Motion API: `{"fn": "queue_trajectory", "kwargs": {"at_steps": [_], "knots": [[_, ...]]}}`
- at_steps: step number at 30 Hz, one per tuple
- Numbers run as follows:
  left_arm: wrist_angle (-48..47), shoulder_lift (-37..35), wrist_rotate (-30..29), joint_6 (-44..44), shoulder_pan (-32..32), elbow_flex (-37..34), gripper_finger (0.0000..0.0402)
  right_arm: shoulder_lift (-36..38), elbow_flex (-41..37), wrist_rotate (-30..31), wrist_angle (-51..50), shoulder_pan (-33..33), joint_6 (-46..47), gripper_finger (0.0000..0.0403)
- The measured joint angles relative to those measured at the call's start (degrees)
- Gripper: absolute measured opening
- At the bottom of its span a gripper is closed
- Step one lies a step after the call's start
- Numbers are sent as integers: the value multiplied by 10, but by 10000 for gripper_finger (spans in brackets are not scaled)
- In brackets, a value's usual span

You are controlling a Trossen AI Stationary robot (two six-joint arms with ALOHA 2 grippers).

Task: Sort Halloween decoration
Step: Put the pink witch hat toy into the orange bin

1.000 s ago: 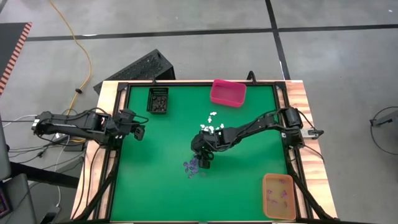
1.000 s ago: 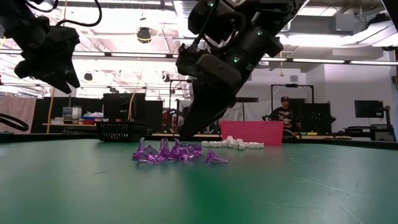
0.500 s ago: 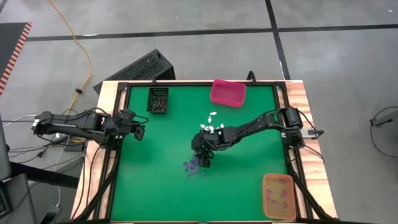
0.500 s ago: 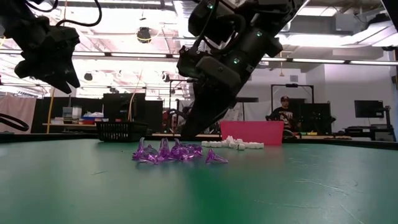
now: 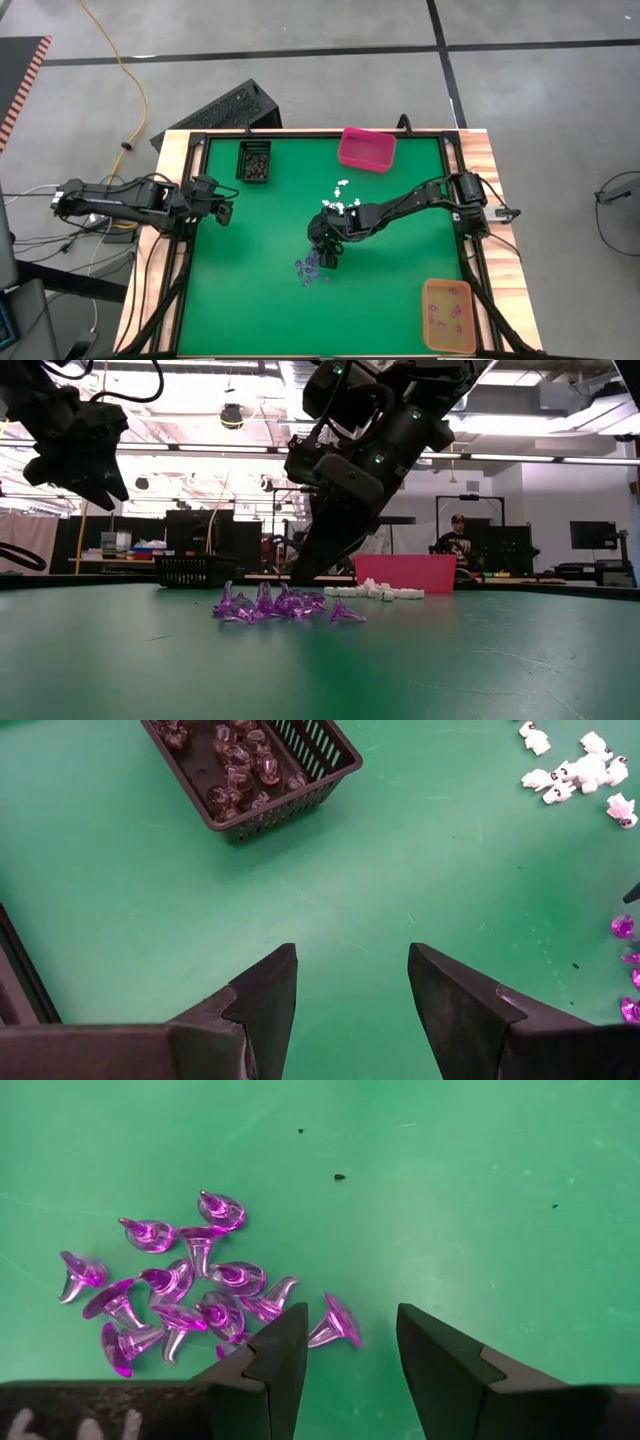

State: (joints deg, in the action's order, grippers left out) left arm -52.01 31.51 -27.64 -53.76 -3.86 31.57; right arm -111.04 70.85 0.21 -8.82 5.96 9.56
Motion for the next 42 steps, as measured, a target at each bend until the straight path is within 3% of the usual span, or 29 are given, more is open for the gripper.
{"fn": "queue_trajectory", "kwargs": {"at_steps": [42], "knots": [[0,0,0,5,0,0,183,-8,0,-27,13,-2,-61,178]]}}
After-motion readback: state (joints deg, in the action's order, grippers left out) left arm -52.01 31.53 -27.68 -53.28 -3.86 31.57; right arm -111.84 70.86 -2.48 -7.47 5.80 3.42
